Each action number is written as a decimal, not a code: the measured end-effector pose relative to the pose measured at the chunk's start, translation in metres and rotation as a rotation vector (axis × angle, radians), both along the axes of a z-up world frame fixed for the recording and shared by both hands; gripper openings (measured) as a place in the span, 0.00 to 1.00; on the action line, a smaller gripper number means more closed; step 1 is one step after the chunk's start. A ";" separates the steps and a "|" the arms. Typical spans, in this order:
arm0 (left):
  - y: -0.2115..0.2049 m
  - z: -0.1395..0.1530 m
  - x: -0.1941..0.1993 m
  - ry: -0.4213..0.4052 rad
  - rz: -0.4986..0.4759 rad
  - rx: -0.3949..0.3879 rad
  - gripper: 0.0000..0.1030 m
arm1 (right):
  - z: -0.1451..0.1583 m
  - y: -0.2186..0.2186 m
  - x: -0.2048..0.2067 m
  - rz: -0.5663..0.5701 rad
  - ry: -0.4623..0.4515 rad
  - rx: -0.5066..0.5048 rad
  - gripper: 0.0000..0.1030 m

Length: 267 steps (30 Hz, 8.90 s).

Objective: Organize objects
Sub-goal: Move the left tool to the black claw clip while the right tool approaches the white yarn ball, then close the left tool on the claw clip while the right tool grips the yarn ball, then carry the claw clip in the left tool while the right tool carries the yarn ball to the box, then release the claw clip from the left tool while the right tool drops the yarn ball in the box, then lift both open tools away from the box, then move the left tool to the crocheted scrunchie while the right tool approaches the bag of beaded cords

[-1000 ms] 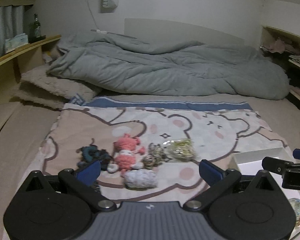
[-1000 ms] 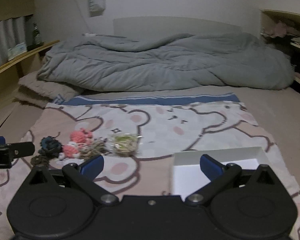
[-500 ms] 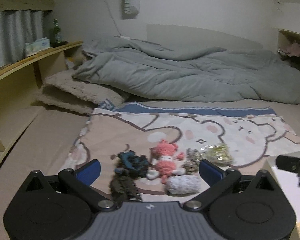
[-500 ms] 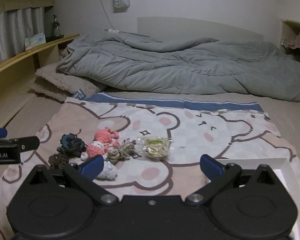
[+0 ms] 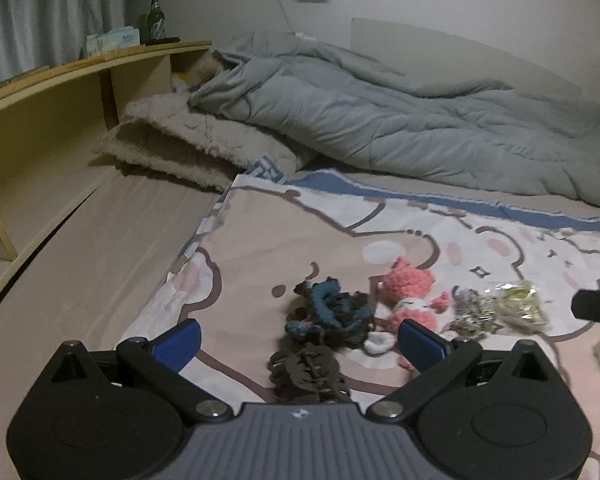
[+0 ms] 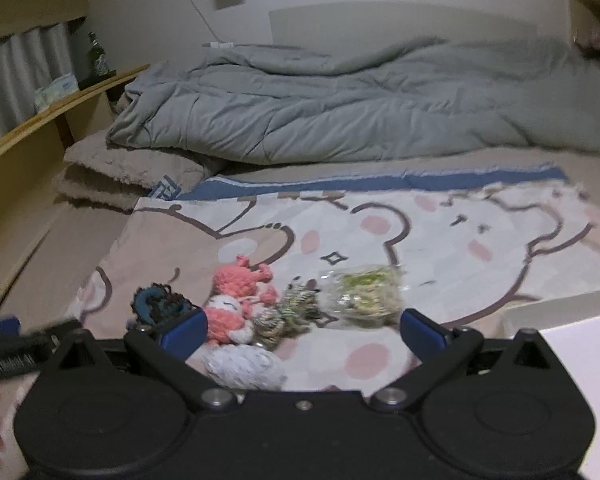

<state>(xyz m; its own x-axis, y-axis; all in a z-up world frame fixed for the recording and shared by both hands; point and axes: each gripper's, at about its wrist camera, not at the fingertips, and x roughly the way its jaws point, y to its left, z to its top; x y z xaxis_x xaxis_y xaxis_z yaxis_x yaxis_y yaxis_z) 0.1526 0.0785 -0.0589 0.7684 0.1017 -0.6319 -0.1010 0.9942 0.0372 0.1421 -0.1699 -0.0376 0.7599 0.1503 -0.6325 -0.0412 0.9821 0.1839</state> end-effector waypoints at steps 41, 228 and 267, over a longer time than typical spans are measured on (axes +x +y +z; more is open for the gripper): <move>0.016 -0.110 0.073 0.287 0.101 -0.187 0.64 | -0.128 0.080 0.084 0.064 0.327 -0.007 0.93; -0.325 -0.030 -0.083 0.220 -0.608 -0.242 0.98 | -0.024 -0.309 -0.157 -0.367 0.166 -0.072 0.96; -0.145 0.009 -0.012 0.061 -0.311 -0.131 1.00 | 0.013 -0.206 -0.078 -0.189 0.019 -0.090 1.00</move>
